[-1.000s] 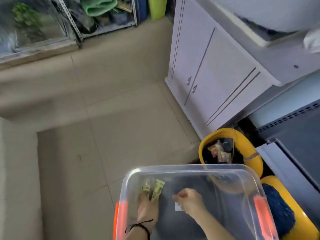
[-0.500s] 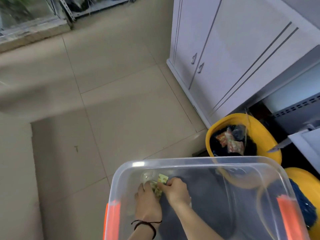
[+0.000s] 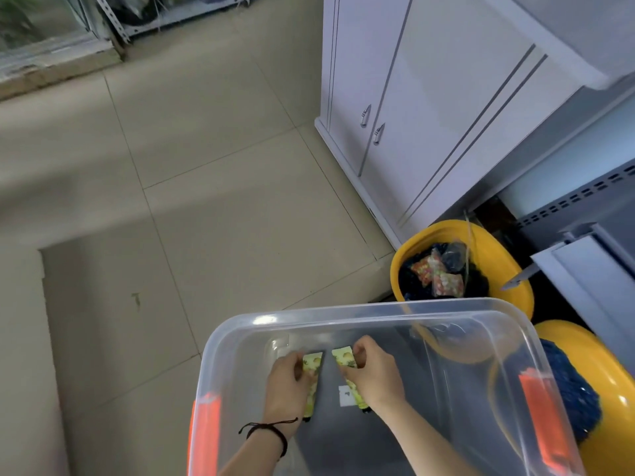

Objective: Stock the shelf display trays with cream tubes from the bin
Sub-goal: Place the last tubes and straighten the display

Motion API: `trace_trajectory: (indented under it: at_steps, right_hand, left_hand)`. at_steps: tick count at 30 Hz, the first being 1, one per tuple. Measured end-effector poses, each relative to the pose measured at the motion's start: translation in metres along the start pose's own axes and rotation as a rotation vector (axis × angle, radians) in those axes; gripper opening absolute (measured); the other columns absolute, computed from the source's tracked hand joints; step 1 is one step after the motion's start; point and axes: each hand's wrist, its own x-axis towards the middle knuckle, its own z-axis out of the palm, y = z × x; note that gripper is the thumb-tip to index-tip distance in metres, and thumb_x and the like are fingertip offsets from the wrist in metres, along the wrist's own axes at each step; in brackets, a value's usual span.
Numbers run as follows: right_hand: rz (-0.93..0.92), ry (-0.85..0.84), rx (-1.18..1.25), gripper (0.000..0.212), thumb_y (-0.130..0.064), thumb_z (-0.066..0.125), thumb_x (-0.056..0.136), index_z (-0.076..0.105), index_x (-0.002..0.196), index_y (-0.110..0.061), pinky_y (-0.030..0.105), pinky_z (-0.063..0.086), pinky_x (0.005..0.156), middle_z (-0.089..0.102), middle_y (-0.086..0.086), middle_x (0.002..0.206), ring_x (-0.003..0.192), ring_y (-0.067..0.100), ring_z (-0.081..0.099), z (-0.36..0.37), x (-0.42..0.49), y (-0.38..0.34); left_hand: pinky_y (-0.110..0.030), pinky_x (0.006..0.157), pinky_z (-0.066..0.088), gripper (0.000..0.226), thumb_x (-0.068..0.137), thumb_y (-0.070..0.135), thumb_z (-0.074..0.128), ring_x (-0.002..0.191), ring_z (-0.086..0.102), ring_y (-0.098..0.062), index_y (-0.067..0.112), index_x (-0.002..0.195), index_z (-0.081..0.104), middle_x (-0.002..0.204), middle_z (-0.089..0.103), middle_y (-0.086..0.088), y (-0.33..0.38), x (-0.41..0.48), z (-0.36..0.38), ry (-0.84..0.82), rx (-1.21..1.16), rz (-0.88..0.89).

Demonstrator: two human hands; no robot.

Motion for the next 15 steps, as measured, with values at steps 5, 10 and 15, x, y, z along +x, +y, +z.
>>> trace_trajectory:
  at_steps: [5,10,15]
  right_hand:
    - [-0.155,-0.032,-0.034,0.014,-0.035,0.068,0.083,0.064,0.080,-0.023,0.038,0.057,0.066,0.068,-0.006,0.075,0.074,0.012,0.064,-0.024,-0.010,-0.003]
    - [-0.230,-0.028,-0.054,0.014,-0.029,0.069,0.082,0.066,0.073,-0.019,0.039,0.054,0.066,0.069,-0.004,0.070,0.069,0.011,0.063,-0.060,-0.036,-0.022]
    - [-0.355,0.031,-0.094,0.022,-0.036,0.067,0.084,0.064,0.073,-0.018,0.030,0.042,0.060,0.065,0.001,0.067,0.065,0.014,0.058,-0.109,-0.087,-0.064]
  left_hand:
    - [-0.011,0.064,0.039,0.033,0.085,0.001,0.056,0.082,0.057,-0.010,0.034,0.081,0.054,0.085,0.060,0.005,0.016,-0.012,-0.015,-0.052,-0.023,0.089]
    - [-0.006,0.063,0.040,0.035,0.085,0.002,0.058,0.066,0.053,-0.003,0.035,0.079,0.050,0.083,0.057,0.011,0.044,-0.037,-0.046,-0.158,0.055,0.259]
    - [-0.010,0.065,0.042,0.023,0.087,0.012,0.061,0.069,0.059,0.005,0.034,0.082,0.055,0.077,0.064,0.014,0.092,-0.069,-0.097,-0.179,0.068,0.424]
